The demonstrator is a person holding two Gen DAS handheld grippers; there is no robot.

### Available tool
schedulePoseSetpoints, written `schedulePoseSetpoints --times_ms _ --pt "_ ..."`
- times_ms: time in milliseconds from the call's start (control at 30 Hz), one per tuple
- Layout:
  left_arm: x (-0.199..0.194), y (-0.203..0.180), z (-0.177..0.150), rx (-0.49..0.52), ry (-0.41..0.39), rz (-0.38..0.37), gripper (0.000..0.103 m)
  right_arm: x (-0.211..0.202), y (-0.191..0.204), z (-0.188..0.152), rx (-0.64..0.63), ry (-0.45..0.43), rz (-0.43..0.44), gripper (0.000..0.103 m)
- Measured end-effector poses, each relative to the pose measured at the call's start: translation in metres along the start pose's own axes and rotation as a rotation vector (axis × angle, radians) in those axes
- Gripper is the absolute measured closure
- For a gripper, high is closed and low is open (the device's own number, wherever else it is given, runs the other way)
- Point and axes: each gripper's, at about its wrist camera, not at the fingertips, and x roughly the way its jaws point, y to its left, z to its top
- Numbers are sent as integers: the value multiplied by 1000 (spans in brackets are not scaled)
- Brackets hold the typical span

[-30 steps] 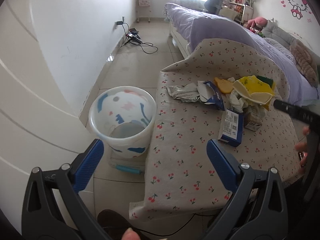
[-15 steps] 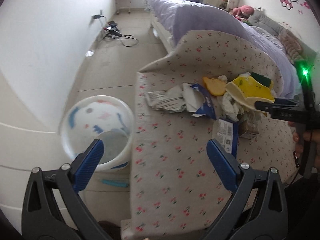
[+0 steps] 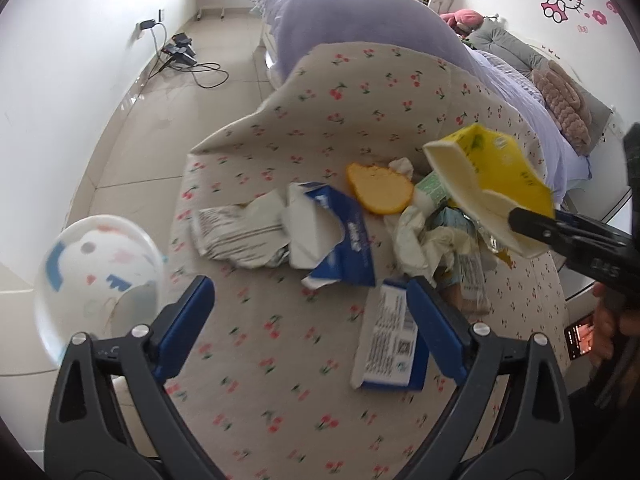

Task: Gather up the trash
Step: 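Grasp the blue tissue box with the left tool while the right tool holds the bag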

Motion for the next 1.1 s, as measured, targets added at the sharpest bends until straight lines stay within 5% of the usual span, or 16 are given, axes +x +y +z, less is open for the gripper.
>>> schedulePoseSetpoints --times_ms 233,467,700,900,1100 --pt "30 -22 -2 29 18 10 11 -12 -28 -9 79 -16 3 52" --pt "42 -41 1 141 -17 105 12 -13 -46 -16 119 -8 -2 52" --pt "65 -51 5 230 35 183 20 -13 -51 -19 133 -6 -5 51" --pt "89 -45 12 191 132 234 23 -13 -51 -18 140 -5 -10 51" --pt "91 -41 20 170 142 237 41 -14 -50 -17 138 -5 -15 51"
